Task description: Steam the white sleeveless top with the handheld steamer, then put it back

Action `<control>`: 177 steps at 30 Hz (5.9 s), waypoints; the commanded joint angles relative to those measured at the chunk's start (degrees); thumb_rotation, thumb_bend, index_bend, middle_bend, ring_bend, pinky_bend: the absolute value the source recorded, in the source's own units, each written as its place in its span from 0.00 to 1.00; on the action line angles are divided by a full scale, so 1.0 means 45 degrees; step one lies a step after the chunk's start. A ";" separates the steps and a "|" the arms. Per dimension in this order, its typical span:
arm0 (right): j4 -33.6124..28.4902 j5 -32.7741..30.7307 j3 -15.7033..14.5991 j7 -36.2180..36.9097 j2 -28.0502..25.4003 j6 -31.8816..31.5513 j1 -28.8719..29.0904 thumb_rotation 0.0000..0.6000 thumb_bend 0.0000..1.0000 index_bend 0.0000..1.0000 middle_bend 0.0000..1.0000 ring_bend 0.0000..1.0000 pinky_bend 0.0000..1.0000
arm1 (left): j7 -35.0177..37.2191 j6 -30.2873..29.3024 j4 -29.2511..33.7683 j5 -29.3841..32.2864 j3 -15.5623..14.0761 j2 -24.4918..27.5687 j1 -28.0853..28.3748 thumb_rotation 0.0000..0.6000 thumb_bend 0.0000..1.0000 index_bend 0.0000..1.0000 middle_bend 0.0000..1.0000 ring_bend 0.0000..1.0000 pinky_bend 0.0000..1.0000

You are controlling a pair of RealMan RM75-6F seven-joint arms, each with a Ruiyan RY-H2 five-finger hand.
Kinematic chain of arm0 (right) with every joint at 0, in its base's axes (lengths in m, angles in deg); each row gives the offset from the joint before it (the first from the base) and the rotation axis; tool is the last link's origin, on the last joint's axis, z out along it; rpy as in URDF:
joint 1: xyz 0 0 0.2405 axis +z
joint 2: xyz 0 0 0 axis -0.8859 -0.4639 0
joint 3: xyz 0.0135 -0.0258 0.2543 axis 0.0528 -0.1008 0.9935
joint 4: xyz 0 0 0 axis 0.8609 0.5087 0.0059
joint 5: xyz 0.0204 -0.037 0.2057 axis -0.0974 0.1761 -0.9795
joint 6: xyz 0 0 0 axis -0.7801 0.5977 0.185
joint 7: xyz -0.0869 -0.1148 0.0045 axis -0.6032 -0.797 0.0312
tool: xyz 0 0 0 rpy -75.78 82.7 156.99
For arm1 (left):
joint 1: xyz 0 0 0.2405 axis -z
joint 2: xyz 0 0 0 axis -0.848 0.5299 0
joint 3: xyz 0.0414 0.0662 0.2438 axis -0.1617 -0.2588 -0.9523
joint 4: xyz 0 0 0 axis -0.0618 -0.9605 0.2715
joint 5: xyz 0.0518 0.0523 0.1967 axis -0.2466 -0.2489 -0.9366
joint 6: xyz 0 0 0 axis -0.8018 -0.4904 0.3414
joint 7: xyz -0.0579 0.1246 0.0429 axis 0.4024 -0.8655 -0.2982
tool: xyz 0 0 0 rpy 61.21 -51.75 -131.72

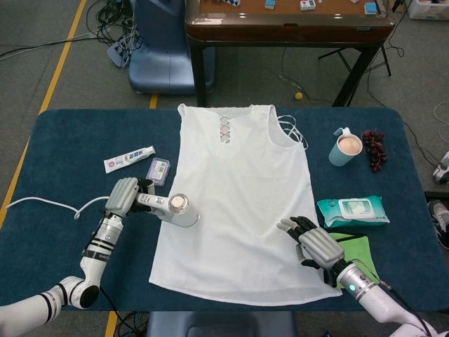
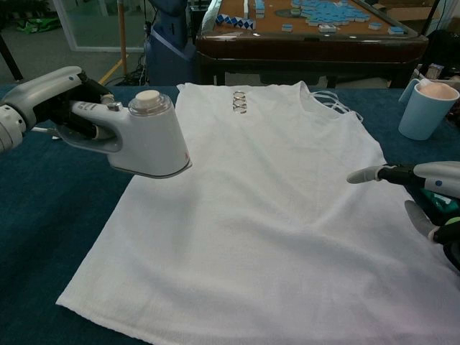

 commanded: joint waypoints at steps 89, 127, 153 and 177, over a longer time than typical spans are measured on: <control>0.1941 -0.0126 -0.1423 0.1281 0.1626 0.0153 0.0692 1.00 0.83 0.03 0.08 0.00 0.00 | 0.0240 -0.1292 -0.3766 -0.3675 -0.3161 -0.2268 0.1249 1.00 0.24 0.79 0.65 0.54 0.58; 0.1603 -0.0459 -0.1362 0.0689 0.1597 0.0285 0.0722 1.00 0.84 0.03 0.08 0.00 0.00 | 0.2307 0.0241 -0.6726 -0.1504 -0.0863 -0.2556 0.2071 1.00 0.24 0.79 0.65 0.54 0.58; 0.1919 -0.0522 -0.1345 0.1094 0.1574 0.0301 0.0689 1.00 0.83 0.03 0.08 0.00 0.00 | 0.1921 0.1878 -1.0482 -0.0445 0.0027 -0.5520 0.3952 1.00 0.24 0.79 0.64 0.53 0.58; 0.1733 -0.0309 -0.1541 0.0853 0.1596 0.0149 0.0572 1.00 0.84 0.03 0.08 0.00 0.00 | 0.1824 -0.0219 -0.7178 -0.2555 -0.2159 -0.4020 0.2572 1.00 0.24 0.79 0.64 0.53 0.58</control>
